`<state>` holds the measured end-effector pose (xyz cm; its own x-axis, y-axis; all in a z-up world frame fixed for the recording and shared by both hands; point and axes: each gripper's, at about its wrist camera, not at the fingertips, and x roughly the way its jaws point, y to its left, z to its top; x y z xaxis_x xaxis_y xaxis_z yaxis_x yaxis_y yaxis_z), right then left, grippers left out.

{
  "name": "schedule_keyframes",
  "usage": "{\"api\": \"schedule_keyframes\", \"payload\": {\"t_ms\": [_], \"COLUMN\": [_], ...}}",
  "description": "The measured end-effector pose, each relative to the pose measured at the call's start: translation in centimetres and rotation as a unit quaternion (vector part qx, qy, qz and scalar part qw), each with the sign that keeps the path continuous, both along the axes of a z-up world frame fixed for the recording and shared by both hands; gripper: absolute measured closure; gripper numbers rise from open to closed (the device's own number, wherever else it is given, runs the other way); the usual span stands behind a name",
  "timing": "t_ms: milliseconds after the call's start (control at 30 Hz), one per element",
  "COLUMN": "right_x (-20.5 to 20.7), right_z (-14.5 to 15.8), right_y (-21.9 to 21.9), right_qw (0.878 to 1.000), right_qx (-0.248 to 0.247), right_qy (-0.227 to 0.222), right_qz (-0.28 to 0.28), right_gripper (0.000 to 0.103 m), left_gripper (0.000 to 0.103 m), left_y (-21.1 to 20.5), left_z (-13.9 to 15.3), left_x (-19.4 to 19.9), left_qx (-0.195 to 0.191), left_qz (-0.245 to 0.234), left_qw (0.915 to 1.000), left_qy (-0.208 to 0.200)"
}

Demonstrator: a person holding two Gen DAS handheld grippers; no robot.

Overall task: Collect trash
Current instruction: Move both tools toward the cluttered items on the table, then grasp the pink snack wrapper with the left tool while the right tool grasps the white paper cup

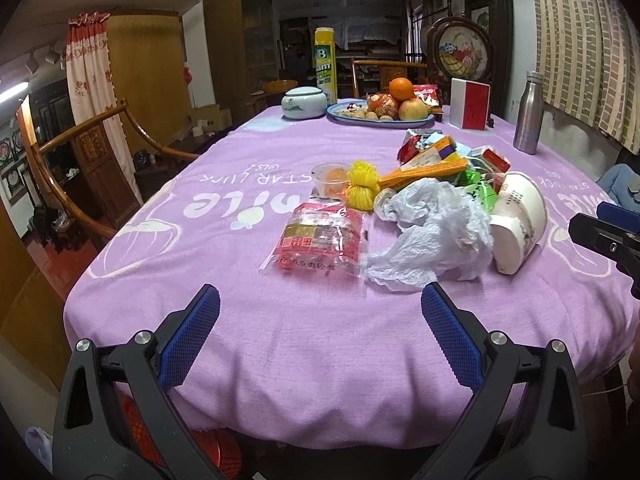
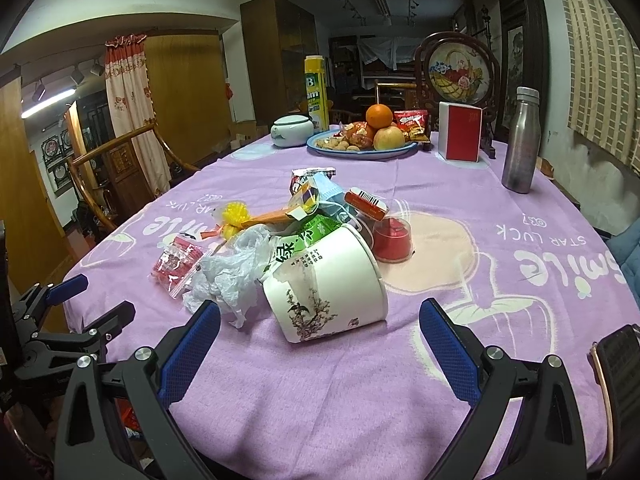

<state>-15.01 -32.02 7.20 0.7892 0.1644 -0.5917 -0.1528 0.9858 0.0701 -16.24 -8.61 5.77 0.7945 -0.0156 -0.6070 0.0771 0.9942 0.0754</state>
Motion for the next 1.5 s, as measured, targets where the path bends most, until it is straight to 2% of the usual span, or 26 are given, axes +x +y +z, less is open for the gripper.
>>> {"api": "schedule_keyframes", "payload": {"t_ms": [167, 267, 367, 467, 667, 800, 933, 1000, 1067, 1133, 1200, 1333, 1500], "right_x": [1.3, 2.1, 2.9, 3.5, 4.5, 5.2, 5.5, 5.7, 5.8, 6.0, 6.1, 5.9, 5.5], "right_z": [-0.7, -1.1, -1.3, -1.4, -1.9, -2.3, -2.4, -2.6, -2.8, -2.9, -3.0, -2.9, -3.1], "right_y": [0.0, -0.3, -1.0, -1.8, -3.1, -3.6, -3.6, -3.6, -3.6, -3.7, -3.6, -2.6, 0.0], "right_qw": [1.000, 1.000, 1.000, 1.000, 0.999, 0.998, 0.998, 0.998, 0.998, 0.998, 0.998, 0.998, 0.998], "right_qx": [0.001, 0.002, 0.010, 0.016, 0.029, 0.046, 0.042, 0.040, 0.035, 0.038, 0.044, 0.037, -0.010], "right_qy": [0.010, 0.014, 0.019, 0.020, 0.021, 0.032, 0.035, 0.037, 0.040, 0.044, 0.048, 0.050, 0.053], "right_qz": [0.000, -0.003, -0.009, -0.015, -0.023, -0.026, -0.024, -0.022, -0.024, -0.025, -0.022, -0.008, 0.022], "right_gripper": [0.006, 0.006, 0.006, 0.006, 0.006, 0.006, 0.006, 0.006, 0.006, 0.006, 0.006, 0.006, 0.006], "left_gripper": [0.006, 0.006, 0.006, 0.006, 0.006, 0.006, 0.006, 0.007, 0.012, 0.024, 0.028, 0.029, 0.029], "left_y": [1.3, 1.4, 1.2, 1.7, 2.4, 1.4, 1.5, 2.1, 2.9, 3.6, 4.9, 6.4, 5.7], "left_z": [-0.9, -1.2, -1.2, -1.3, -1.3, -2.3, -3.7, -3.6, -3.1, -2.8, -2.7, -2.8, -2.9], "left_x": [1.4, 2.2, 3.2, 4.9, 8.5, 10.6, 11.8, 11.7, 11.2, 10.8, 10.4, 9.7, 9.0], "left_qx": [-0.013, -0.037, -0.040, -0.037, -0.067, -0.051, -0.066, -0.077, -0.071, -0.061, -0.076, -0.108, -0.092], "left_qz": [0.004, -0.014, -0.032, -0.019, -0.003, -0.009, -0.015, -0.012, -0.001, 0.007, 0.014, 0.016, 0.013], "left_qw": [0.9997, 0.9985, 0.9978, 0.9978, 0.9948, 0.9923, 0.9861, 0.9859, 0.9897, 0.9918, 0.9908, 0.9883, 0.9913], "left_qy": [0.022, 0.038, 0.043, 0.052, 0.078, 0.113, 0.152, 0.148, 0.124, 0.112, 0.111, 0.107, 0.093]}}
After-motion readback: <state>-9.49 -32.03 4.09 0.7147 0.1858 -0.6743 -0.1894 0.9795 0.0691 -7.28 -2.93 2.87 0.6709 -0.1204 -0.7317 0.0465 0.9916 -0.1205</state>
